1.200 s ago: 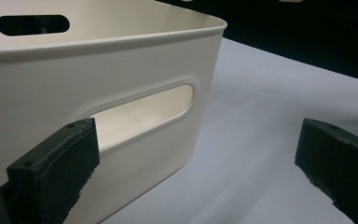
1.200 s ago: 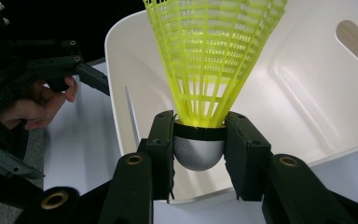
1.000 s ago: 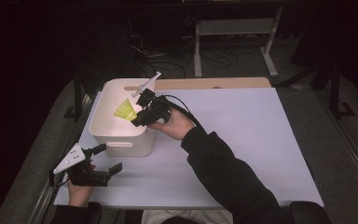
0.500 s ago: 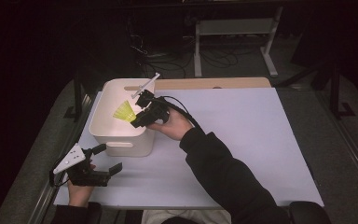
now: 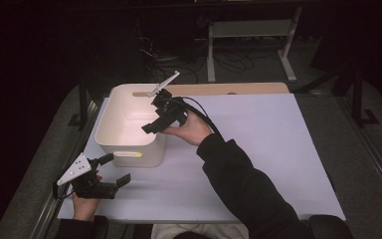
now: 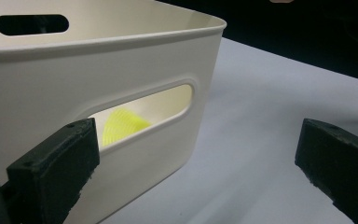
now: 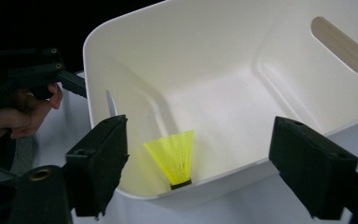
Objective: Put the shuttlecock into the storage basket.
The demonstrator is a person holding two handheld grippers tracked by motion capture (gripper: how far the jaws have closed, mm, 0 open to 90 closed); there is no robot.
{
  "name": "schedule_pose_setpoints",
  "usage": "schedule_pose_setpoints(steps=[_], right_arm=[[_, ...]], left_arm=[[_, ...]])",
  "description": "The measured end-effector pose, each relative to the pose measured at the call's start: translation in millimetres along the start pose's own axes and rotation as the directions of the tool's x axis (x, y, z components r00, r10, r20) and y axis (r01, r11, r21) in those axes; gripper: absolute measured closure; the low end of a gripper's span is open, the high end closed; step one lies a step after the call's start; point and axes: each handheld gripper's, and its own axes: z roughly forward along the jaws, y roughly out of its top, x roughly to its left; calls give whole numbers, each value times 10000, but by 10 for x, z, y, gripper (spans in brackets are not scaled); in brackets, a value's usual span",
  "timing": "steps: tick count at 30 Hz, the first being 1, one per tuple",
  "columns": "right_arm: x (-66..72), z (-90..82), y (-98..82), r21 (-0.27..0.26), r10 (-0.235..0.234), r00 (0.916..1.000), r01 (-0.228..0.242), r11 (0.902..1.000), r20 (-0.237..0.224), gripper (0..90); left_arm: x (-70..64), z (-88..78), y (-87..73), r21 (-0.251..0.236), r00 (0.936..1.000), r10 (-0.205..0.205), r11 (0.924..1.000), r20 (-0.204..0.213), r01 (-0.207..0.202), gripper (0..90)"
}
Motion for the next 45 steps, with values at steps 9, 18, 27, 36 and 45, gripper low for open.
schedule_pose_setpoints(steps=[9,18,27,36,45], right_arm=[[-29,-118,-43,-210,-32,9999,34,9998,98,86],[-51,-237,-93,-343,-1,9997,10,9994,264,2],[-117,-329,-201,-409,242,9984,-221,9989,511,0],[-175,-376,-344,-495,320,9982,-296,9983,497,0],[-214,-473,-486,-674,382,9973,-341,9971,619,0]], left_arm=[[2,2,0,11,10000,3,10000,-9,-3,0],[1,5,-1,27,10000,-4,10000,-18,4,0],[1,7,-2,29,10000,-16,10000,-26,16,0],[2,8,-2,42,10000,-7,10000,-38,7,0],[3,5,-2,90,10000,16,10000,-48,-15,0]])
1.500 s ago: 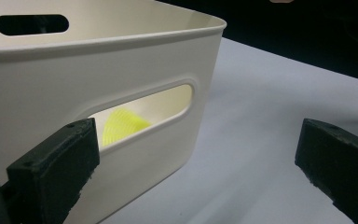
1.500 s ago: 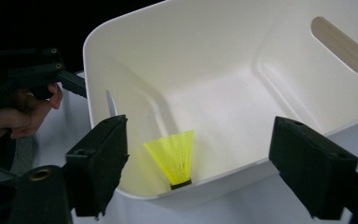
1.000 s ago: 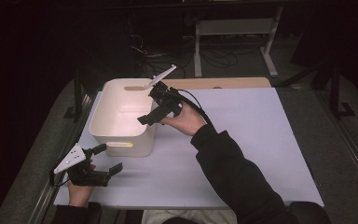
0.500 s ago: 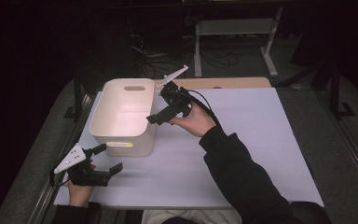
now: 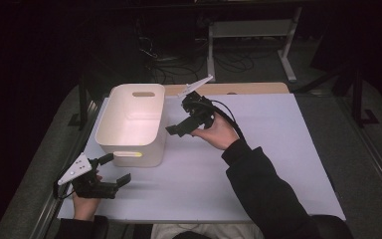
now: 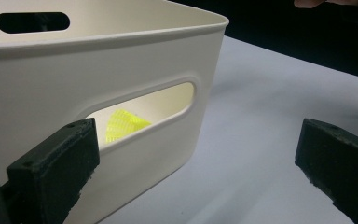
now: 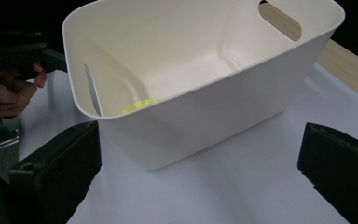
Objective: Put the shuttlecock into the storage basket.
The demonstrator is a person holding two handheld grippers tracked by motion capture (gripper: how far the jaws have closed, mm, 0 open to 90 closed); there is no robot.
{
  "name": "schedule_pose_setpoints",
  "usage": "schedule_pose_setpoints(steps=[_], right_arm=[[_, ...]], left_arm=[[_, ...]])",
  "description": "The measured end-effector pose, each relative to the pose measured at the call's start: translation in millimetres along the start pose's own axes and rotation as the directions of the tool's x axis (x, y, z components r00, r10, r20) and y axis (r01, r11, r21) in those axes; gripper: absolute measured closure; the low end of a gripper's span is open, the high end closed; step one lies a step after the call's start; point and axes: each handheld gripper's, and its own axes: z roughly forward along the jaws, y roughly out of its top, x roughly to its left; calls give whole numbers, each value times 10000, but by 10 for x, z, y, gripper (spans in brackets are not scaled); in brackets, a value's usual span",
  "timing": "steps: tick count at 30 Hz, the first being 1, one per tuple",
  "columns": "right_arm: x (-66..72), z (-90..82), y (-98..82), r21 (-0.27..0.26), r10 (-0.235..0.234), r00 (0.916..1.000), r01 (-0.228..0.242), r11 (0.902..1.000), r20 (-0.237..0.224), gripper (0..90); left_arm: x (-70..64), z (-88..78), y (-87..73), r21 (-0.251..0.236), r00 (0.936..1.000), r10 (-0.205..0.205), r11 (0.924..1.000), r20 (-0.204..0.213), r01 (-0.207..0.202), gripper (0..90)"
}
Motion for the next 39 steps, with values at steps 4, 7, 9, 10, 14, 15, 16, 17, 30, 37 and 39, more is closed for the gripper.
schedule_pose_setpoints(steps=[4,7,9,10,14,15,16,17,30,37,39], right_arm=[[-24,-41,-42,-91,59,10000,-59,9999,40,0],[-53,-74,-86,-110,61,9999,-60,9999,96,0],[-73,-100,-116,-117,94,9998,-92,9999,161,0],[-82,-112,-131,-161,126,9998,-123,9998,174,0],[-110,-161,-192,-250,166,9995,-160,9996,260,0],[-116,-173,-207,-273,134,9996,-127,9995,232,0],[-119,-187,-222,-266,125,9997,-119,9996,228,0],[-122,-200,-237,-254,115,9996,-108,9996,257,0],[-240,-389,-480,-457,333,9989,-319,9984,317,0],[-309,-500,-644,-585,521,9980,-500,9970,352,0],[-312,-517,-666,-630,556,9977,-530,9966,391,0]], left_arm=[[-1,0,-1,-9,10000,-7,10000,-16,7,0],[-1,2,-2,-10,10000,-15,10000,-18,15,0],[0,2,-2,14,10000,-1,10000,-36,1,0],[0,2,-1,25,10000,-3,10000,-39,3,0],[-1,1,-1,-6,10000,-9,10000,-39,9,0],[0,2,-2,-5,10000,-4,10000,-42,4,0],[-1,3,-1,-2,10000,-6,10000,-29,6,0],[-1,3,-2,3,10000,-1,10000,-25,1,0],[-1,5,-3,33,10000,31,10000,-35,-31,0],[-2,2,-4,32,10000,25,10000,-54,-25,0],[-3,2,-4,37,10000,20,10000,-56,-20,0]])
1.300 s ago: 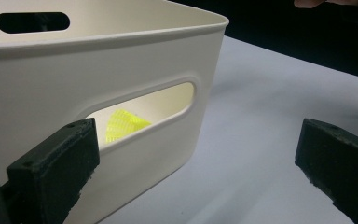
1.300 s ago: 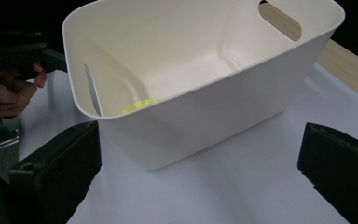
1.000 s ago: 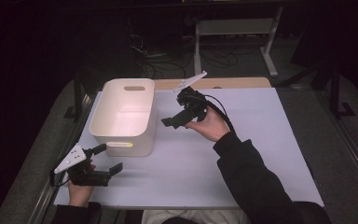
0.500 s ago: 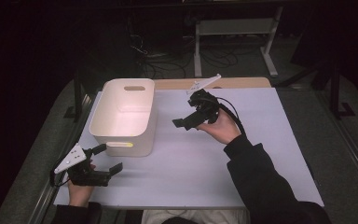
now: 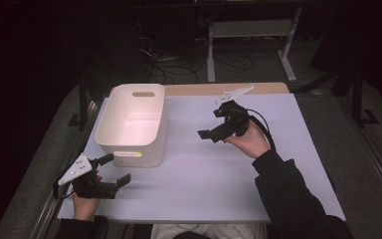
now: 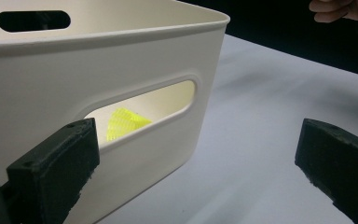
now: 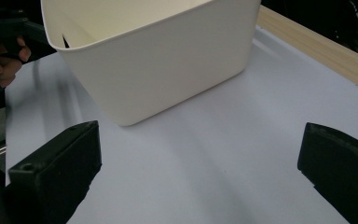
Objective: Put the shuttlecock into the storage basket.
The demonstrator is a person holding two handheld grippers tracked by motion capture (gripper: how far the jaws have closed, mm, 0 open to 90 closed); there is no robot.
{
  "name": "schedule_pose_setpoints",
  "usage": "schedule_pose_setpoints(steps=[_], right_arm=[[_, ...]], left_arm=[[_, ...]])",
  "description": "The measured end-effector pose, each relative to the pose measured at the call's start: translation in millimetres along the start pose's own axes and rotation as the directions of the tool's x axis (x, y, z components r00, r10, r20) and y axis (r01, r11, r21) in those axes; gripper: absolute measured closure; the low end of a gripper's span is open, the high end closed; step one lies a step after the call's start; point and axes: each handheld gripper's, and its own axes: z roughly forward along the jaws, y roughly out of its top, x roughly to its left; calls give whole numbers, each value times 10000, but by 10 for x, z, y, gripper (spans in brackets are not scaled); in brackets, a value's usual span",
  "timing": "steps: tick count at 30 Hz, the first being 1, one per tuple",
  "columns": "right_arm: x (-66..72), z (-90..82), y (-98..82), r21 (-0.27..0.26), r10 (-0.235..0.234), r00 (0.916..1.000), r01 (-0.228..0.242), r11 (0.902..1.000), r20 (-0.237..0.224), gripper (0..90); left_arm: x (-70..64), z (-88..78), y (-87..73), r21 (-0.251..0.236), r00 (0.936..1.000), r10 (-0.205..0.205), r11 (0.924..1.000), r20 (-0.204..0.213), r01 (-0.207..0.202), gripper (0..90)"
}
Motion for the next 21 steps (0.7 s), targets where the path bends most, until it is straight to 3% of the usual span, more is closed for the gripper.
schedule_pose_setpoints(steps=[11,21], right_arm=[[-79,-215,-241,-293,244,9995,-238,9993,211,0],[-149,-304,-441,-488,570,9979,-554,9973,320,0]], left_arm=[[-1,-3,-1,-6,10000,-7,10000,-38,7,0],[-1,-3,-1,-1,10000,-6,10000,-34,6,0]])
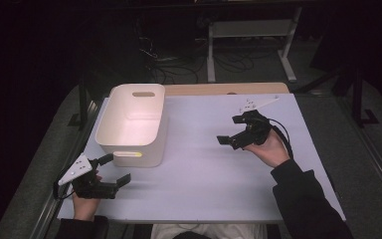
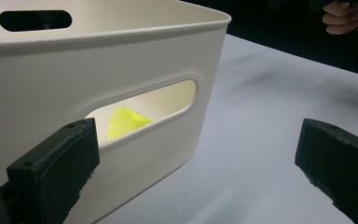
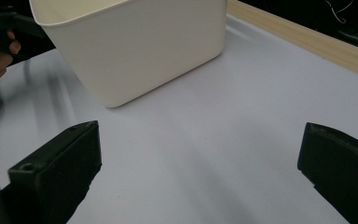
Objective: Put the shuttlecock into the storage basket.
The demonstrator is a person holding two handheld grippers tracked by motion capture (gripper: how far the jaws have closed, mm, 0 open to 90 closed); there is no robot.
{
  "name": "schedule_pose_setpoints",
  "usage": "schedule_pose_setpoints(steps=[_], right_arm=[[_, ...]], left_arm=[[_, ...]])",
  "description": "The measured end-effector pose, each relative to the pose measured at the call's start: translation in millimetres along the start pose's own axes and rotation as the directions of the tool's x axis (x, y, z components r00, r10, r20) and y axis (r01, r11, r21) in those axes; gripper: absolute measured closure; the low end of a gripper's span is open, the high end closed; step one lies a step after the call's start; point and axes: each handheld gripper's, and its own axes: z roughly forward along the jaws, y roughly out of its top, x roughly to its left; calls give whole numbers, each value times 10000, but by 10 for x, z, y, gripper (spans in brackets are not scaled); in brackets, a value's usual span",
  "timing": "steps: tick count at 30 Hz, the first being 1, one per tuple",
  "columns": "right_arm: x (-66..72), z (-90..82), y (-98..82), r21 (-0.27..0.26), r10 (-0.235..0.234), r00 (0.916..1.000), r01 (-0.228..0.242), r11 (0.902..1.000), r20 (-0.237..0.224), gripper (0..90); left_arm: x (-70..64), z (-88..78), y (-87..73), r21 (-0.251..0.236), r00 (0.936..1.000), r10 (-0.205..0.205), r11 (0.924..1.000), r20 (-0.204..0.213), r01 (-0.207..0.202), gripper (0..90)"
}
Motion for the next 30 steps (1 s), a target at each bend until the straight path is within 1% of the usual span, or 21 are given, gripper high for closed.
schedule_pose_setpoints(steps=[9,10,12,13,20,21,30], right_arm=[[-20,-64,-138,-108,101,9999,-101,9999,55,0],[-29,-90,-196,-102,116,9999,-115,9999,77,0],[-32,-95,-212,-92,90,9999,-89,9999,89,0],[-41,-112,-266,-60,87,9999,-86,9999,139,0],[-56,-172,-389,-118,127,9998,-125,9999,162,0],[-59,-182,-408,-136,75,9998,-73,9999,180,0],[-67,-265,-583,-198,136,9992,-128,9997,382,0]], left_arm=[[0,0,0,0,10000,7,10000,-2,-7,0],[0,-1,0,-1,10000,1,10000,8,-1,0],[0,-1,0,2,10000,1,10000,9,-1,0],[0,1,0,14,10000,5,10000,5,-5,0],[0,-2,0,5,10000,1,10000,-19,-1,0],[0,-3,0,-9,10000,-6,10000,-22,6,0],[0,-3,-1,5,10000,-6,10000,-31,6,0]])
